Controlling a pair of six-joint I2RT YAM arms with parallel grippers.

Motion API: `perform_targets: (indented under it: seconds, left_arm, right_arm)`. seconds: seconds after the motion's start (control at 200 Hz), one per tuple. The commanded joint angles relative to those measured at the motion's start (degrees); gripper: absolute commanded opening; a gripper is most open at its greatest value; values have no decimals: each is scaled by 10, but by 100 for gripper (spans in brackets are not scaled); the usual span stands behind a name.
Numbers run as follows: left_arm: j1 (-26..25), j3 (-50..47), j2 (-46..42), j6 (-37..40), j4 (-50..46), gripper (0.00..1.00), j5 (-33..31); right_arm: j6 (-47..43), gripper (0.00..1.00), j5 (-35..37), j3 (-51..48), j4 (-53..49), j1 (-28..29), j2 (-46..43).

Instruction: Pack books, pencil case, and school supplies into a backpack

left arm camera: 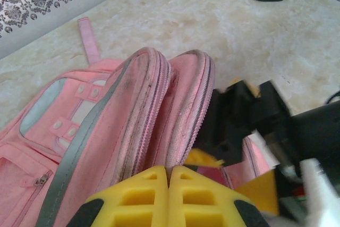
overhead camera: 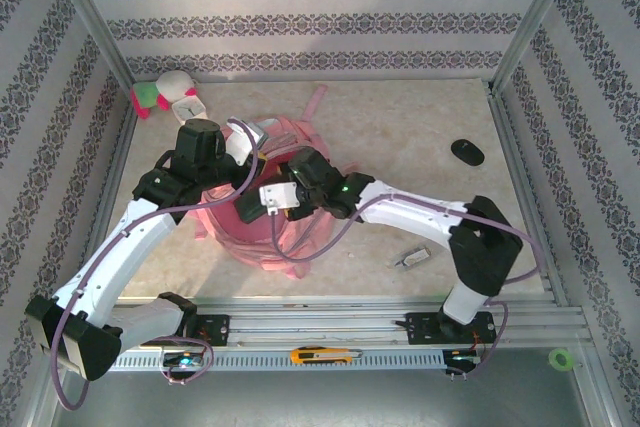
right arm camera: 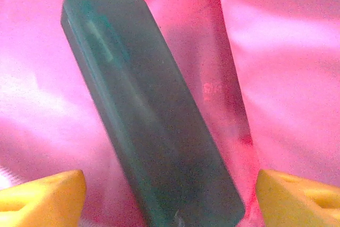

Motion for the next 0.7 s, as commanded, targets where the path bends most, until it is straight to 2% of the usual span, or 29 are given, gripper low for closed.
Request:
perform_targets:
  seconds: [0.0, 0.075, 0.15, 0.255, 0.31, 0.385, 0.46, 0.695]
  left_arm:
    - [2, 13, -25, -19, 58, 0, 10]
    - [1, 9, -27, -24, 64, 0, -1]
    - [2, 9, -26, -27, 67, 0, -9]
    - [2, 9, -24, -34, 72, 0, -17]
    - [2, 9, -24, -37, 76, 0, -17]
    - [2, 7, -23, -39, 81, 0, -16]
    - [2, 6, -21, -47, 89, 0, -13]
    - [1, 7, -20, -53, 100, 0, 3]
  right_arm:
    - [214, 78, 3, -23, -27, 13, -74]
    - [372, 71, 4, -42, -45, 24, -112]
    - [548, 65, 40, -63, -44, 41, -139]
    - [806, 63, 67, -79, -38, 58, -152]
    - [916, 62, 58, -93, -6, 71, -145]
    - [1026, 59, 51, -135, 94, 91, -132]
    - [1102, 55, 74, -155, 175, 110, -103]
    - [1206, 55, 173, -126, 229, 124, -7]
